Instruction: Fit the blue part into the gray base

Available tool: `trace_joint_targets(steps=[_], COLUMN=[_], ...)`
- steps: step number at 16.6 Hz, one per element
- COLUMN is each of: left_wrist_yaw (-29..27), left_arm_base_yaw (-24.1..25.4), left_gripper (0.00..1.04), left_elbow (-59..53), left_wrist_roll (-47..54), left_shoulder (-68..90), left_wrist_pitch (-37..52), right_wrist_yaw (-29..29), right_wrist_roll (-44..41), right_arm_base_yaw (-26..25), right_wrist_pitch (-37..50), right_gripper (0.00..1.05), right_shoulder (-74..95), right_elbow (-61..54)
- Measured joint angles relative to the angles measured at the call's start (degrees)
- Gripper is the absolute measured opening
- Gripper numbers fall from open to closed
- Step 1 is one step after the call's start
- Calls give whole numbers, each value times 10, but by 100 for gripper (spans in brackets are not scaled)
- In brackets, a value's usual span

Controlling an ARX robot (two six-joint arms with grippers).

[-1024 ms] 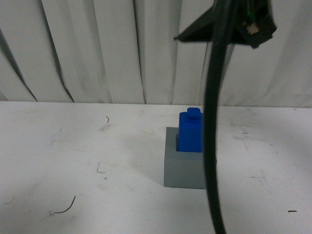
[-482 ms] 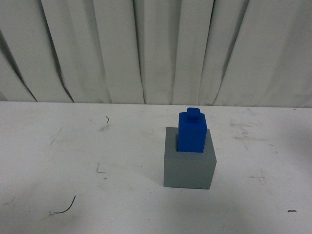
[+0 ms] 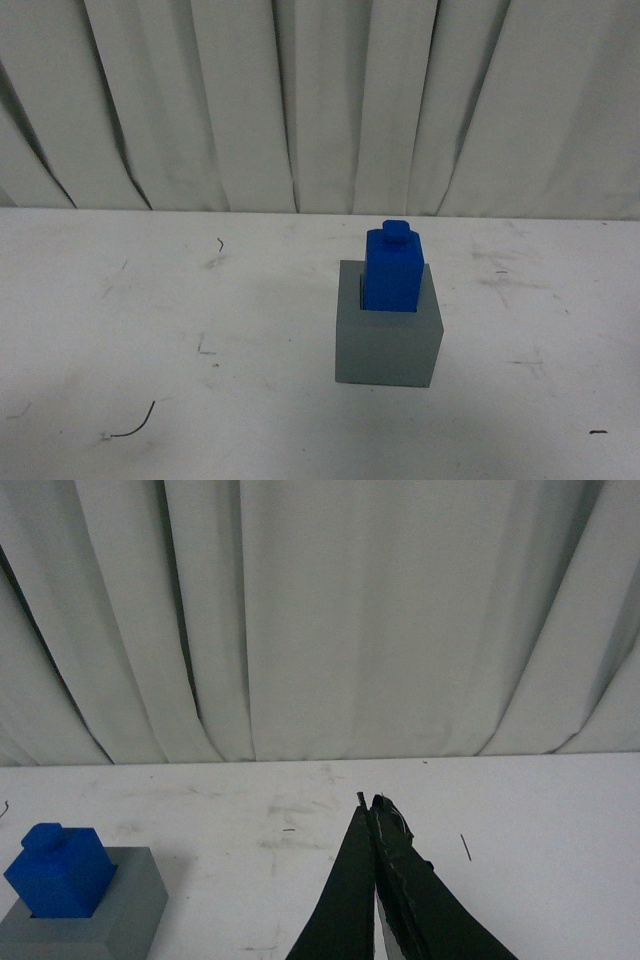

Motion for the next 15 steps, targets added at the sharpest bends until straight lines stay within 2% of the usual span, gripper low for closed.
trace_joint_targets(steps=[5, 15], left_wrist_yaw=[0, 0], left_arm_base_yaw=[0, 0], left_gripper=[98, 98], left_elbow=[0, 0], left_wrist_roll=[0, 0], left_shoulder=[0, 0], left_wrist_pitch=[0, 0], right_wrist_yaw=[0, 0], right_wrist_roll=[2, 2], right_arm_base_yaw=[0, 0], right_wrist_pitch=[6, -56], right_gripper=[2, 2], right_shoulder=[-72, -200], right_elbow=[-67, -128])
